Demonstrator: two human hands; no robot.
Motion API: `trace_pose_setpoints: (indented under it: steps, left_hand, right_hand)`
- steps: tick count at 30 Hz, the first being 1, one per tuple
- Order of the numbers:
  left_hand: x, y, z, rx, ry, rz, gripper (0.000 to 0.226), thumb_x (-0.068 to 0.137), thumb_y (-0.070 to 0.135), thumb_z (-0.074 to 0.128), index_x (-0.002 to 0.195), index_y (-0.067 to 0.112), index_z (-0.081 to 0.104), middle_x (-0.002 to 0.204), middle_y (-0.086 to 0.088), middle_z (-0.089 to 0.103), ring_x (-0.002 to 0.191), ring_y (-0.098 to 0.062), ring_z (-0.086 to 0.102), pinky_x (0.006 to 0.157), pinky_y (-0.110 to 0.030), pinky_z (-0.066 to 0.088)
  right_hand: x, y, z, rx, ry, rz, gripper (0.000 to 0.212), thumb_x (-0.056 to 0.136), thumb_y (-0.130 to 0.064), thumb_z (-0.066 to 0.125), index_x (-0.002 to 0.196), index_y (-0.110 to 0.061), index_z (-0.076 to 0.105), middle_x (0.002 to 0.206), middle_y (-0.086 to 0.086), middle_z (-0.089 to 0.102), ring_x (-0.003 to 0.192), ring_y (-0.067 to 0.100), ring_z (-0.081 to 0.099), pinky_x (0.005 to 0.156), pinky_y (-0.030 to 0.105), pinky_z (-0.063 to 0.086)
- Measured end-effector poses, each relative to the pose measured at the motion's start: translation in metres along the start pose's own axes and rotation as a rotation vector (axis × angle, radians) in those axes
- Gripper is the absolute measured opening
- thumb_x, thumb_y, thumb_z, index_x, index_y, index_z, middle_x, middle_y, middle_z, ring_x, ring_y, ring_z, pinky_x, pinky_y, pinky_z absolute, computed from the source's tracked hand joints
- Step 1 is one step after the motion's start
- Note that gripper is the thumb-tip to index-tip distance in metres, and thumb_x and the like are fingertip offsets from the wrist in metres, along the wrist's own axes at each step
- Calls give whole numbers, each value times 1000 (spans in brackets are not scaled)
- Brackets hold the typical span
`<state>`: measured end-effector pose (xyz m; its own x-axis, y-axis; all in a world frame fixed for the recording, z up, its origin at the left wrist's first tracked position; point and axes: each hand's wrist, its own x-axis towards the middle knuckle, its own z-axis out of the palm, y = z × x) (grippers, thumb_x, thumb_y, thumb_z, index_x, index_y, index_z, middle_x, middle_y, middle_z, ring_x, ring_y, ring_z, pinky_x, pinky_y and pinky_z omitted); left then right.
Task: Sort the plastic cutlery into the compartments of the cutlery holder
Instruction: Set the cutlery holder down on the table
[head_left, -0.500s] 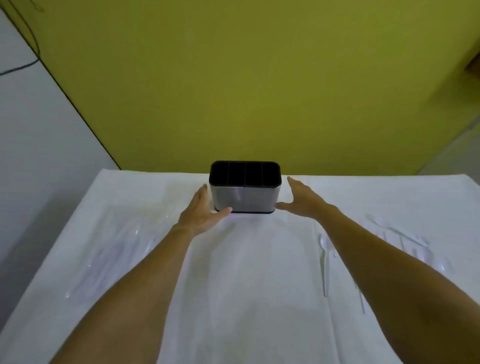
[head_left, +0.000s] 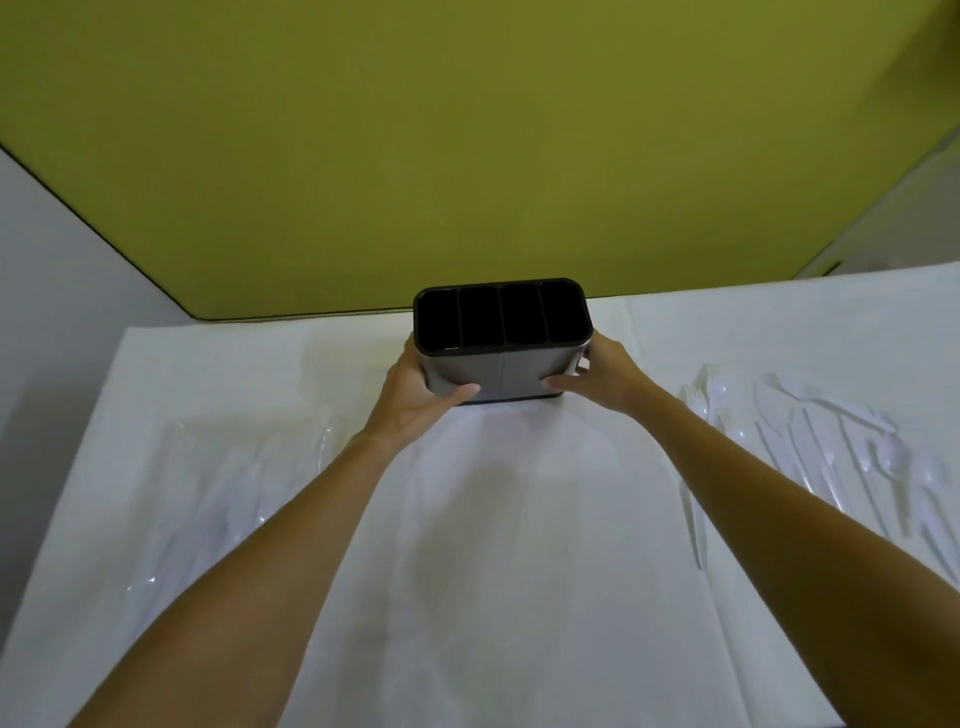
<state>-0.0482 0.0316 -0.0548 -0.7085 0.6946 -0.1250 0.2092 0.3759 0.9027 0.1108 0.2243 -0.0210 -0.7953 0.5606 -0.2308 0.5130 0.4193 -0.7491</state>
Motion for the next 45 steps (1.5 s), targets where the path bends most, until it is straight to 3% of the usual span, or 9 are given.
trace_pose_setpoints:
  steps: [5,10,17,21,26,32,38,42,45]
  left_hand:
    - [-7,3,-4,5,-36,-13,81,68,29,85,136,21,42,117,11,59,108,-6,56,90,-20,50]
    - [-50,1,-1,-1,-19,-45,80,68,30,86,135,22,44,106,28,57,95,18,54,81,-12,49]
    - [-130,-1,11,-64,-10,-62,76,68,27,85,134,20,48,112,21,59,101,16,54,81,-5,47]
    - [-166,-7,19,-72,-3,-107,76,65,29,87,131,21,51,110,23,61,99,17,56,78,-5,47]
    - [-191,-11,26,-75,-26,-121,73,66,27,87,130,20,53,109,18,64,102,10,59,79,-9,49]
    - [-195,-7,28,-51,-23,-118,70,68,25,85,129,22,51,109,20,62,102,12,57,79,-8,47]
    - [-199,-8,31,-35,-4,-133,71,69,24,85,131,21,50,105,25,63,102,13,57,79,-8,47]
    - [-200,4,25,-28,-61,-109,74,69,21,85,133,22,48,111,28,60,106,12,55,86,-14,51]
    - [-207,20,18,-9,-95,-25,84,71,19,84,139,29,36,123,38,49,116,16,46,92,-6,40]
  right_hand:
    - [-14,-3,3,52,23,-3,51,75,-9,77,118,-16,51,102,-5,56,96,14,52,65,10,42]
    - [-54,-2,9,188,35,3,52,73,-1,78,111,-23,50,94,-18,58,91,2,55,71,5,49]
    - [-128,11,22,231,22,-36,66,72,-5,80,130,-14,49,105,-10,59,100,12,56,77,3,48]
    - [-168,21,31,219,54,-56,66,70,-5,82,128,-10,52,97,-21,58,97,12,57,75,1,45]
    - [-199,32,42,268,72,-64,69,71,-3,81,130,-23,49,107,-23,57,102,6,57,81,3,46]
    - [-204,37,46,300,60,-38,74,75,-9,79,139,-16,43,117,-21,55,107,-11,52,82,-1,41]
    - [-203,39,44,287,15,-44,74,78,-12,76,142,-17,39,127,-14,52,117,7,48,89,2,42]
    - [-203,42,38,230,-50,-57,76,81,-14,74,145,-22,34,129,-18,51,123,9,48,108,32,40]
    - [-203,50,28,98,-119,-63,90,84,-25,71,152,-28,12,153,-17,29,137,8,32,114,33,29]
